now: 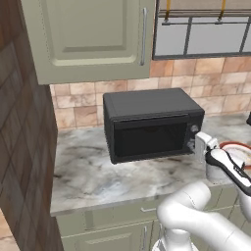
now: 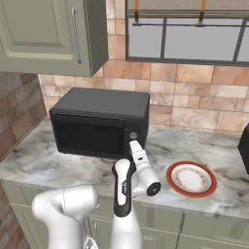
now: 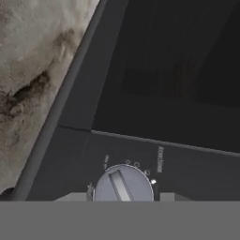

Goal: Pick up the bagel from the plate, place it on the toaster oven rack, close the door, and set the timer.

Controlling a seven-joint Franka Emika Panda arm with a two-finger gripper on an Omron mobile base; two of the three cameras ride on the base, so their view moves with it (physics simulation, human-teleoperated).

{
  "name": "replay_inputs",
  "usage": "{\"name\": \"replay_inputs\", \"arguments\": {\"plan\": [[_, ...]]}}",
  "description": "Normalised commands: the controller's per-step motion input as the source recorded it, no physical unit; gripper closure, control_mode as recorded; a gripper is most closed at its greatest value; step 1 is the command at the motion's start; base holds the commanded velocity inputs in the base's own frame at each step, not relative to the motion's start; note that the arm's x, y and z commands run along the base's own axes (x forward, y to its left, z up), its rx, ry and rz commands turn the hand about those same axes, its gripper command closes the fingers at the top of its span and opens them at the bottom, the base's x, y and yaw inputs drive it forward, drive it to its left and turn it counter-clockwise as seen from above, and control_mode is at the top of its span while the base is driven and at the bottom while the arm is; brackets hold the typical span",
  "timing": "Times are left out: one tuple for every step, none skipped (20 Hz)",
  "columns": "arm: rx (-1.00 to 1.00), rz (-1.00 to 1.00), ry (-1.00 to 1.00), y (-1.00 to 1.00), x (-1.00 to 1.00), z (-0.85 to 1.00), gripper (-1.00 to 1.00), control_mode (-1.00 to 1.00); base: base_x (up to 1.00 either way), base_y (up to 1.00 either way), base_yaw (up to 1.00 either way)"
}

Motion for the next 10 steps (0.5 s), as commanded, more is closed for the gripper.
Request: {"name": "replay_inputs", "arguments": {"plan": [[0.43,-0.20,-0.03,0.00,-0.01,-0.21,1.00,-1.00,0.00,0.00,0.00],[0.44,-0.20,-0.05,0.00,0.00,-0.15,1.00,-1.00,0.00,0.00,0.00],[0.44,-0.20,-0.05,0.00,0.00,-0.16,1.00,-1.00,0.00,0.00,0.00],[0.43,-0.20,-0.05,0.00,0.00,-0.13,1.00,-1.00,0.00,0.00,0.00],[0.42,-0.20,-0.05,0.00,0.00,-0.11,1.00,-1.00,0.00,0.00,0.00],[0.41,-0.20,-0.05,0.00,0.00,-0.08,1.00,-1.00,0.00,0.00,0.00],[0.40,-0.20,-0.04,0.00,0.00,-0.03,1.00,-1.00,0.00,0.00,0.00],[0.40,-0.20,-0.02,0.00,0.00,-0.01,1.00,-1.00,0.00,0.00,0.00],[0.39,-0.19,0.00,0.00,0.00,0.00,1.00,-1.00,0.00,0.00,0.00],[0.40,-0.19,0.00,0.00,0.00,0.00,1.00,-1.00,0.00,0.00,0.00]]}}
